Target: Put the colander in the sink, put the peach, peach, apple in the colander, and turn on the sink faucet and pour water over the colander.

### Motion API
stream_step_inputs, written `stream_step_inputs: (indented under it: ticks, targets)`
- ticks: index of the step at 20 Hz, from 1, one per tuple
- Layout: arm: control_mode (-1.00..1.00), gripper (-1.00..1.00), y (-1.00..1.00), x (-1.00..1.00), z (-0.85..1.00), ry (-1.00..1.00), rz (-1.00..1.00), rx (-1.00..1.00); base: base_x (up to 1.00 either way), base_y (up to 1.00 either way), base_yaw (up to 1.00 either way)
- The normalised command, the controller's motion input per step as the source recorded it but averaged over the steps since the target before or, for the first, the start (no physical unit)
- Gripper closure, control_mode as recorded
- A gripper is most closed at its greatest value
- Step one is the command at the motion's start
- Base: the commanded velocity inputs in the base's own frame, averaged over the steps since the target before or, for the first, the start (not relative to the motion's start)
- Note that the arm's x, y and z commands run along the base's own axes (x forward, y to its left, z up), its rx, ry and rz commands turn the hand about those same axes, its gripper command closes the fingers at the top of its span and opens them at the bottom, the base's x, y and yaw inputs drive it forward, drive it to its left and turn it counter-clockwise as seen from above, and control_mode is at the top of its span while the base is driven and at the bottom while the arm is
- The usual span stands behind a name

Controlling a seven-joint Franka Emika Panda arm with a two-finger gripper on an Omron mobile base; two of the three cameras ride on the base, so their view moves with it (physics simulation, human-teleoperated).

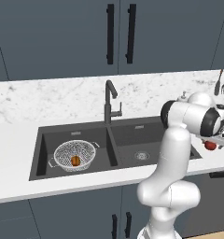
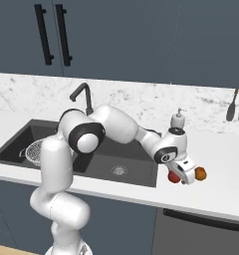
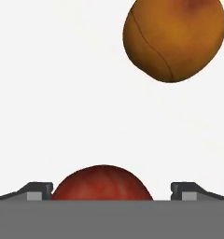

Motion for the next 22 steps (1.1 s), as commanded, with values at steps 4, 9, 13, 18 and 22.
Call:
stream_step_inputs:
  ticks: [4, 9, 13, 18, 22]
  targets:
    - [-1.00, -1.00, 0.06, -0.24, -0.09, 0.00, 0.00, 0.03, 0.00, 0.00, 0.00]
    - [-1.00, -1.00, 0.08, -0.32, -0.05, 0.00, 0.00, 0.00, 0.00, 0.00, 0.00]
    - [-1.00, -1.00, 0.20, -0.17, -0.01, 0.00, 0.00, 0.00, 0.00, 0.00, 0.00]
    - [-1.00, -1.00, 0.13, -0.02, -0.02, 0.00, 0.00, 0.00, 0.00, 0.00, 0.00]
    - [-1.00, -1.00, 0.01, -0.02, -0.09, 0.00, 0.00, 0.00, 0.00, 0.00, 0.00]
